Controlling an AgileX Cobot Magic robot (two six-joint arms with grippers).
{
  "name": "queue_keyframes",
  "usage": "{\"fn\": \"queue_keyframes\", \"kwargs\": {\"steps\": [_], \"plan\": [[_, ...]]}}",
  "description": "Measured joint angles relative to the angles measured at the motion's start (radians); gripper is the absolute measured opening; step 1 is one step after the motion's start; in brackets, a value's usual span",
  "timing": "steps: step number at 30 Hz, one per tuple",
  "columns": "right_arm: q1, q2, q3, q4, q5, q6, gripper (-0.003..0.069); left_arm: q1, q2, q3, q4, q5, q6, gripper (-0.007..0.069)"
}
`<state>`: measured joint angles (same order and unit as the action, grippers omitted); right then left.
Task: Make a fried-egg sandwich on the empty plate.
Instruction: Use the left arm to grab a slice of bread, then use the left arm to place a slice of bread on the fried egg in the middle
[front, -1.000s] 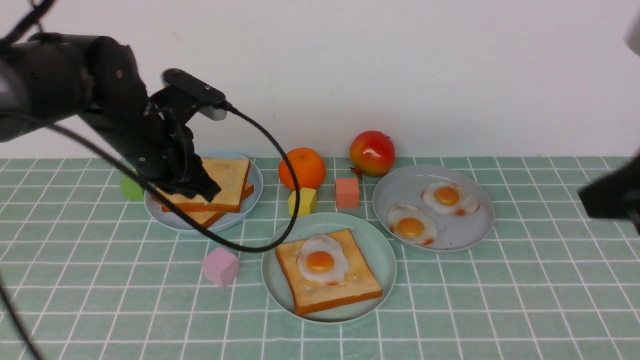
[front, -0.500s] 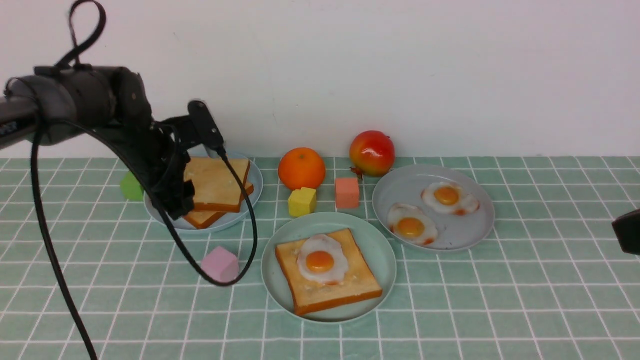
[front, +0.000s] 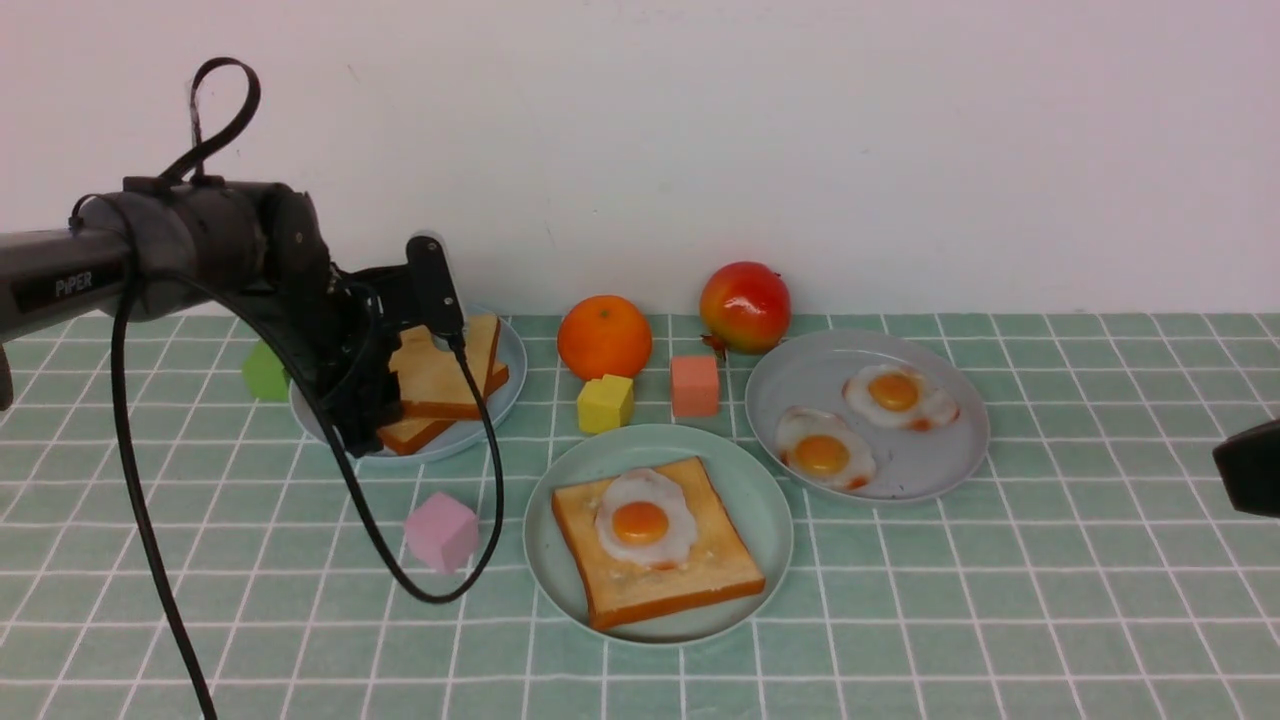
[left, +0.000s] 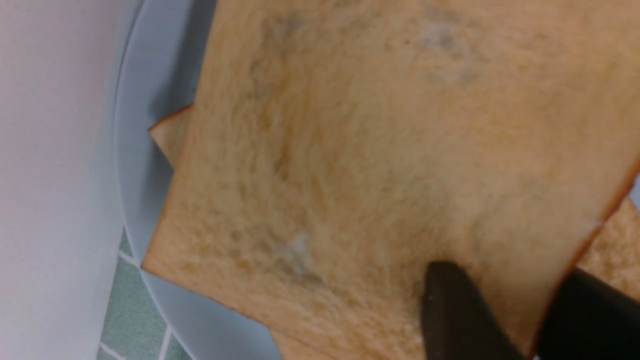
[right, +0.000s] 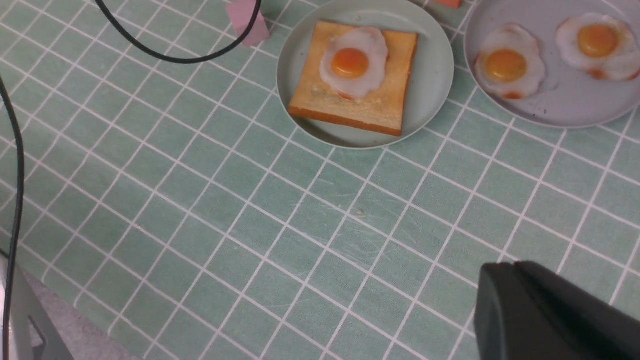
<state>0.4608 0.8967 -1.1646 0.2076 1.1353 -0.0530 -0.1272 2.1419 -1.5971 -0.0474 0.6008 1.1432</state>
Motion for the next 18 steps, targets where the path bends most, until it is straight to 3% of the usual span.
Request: {"fn": "queue_keyframes", "kwargs": {"steps": [3, 13, 16, 18], "plan": [[0.000, 0.000, 0.000, 0.013, -0.002, 0.000, 0.0032, -0.001, 0.000, 0.000, 0.000, 0.000, 0.004, 0.0111], [0.000, 0.000, 0.000, 0.014, 0.000, 0.000, 0.0038, -0.007, -0.069, 0.002, 0.003, 0.080, 0.001, 0.0099], [0.000, 0.000, 0.000, 0.012, 0.019, 0.000, 0.0041, -0.023, -0.133, 0.003, -0.002, 0.131, -0.051, 0.0090], [0.000, -0.007, 0.000, -0.009, 0.042, 0.000, 0.0042, -0.069, -0.221, 0.027, -0.011, 0.160, -0.171, 0.0082]]}}
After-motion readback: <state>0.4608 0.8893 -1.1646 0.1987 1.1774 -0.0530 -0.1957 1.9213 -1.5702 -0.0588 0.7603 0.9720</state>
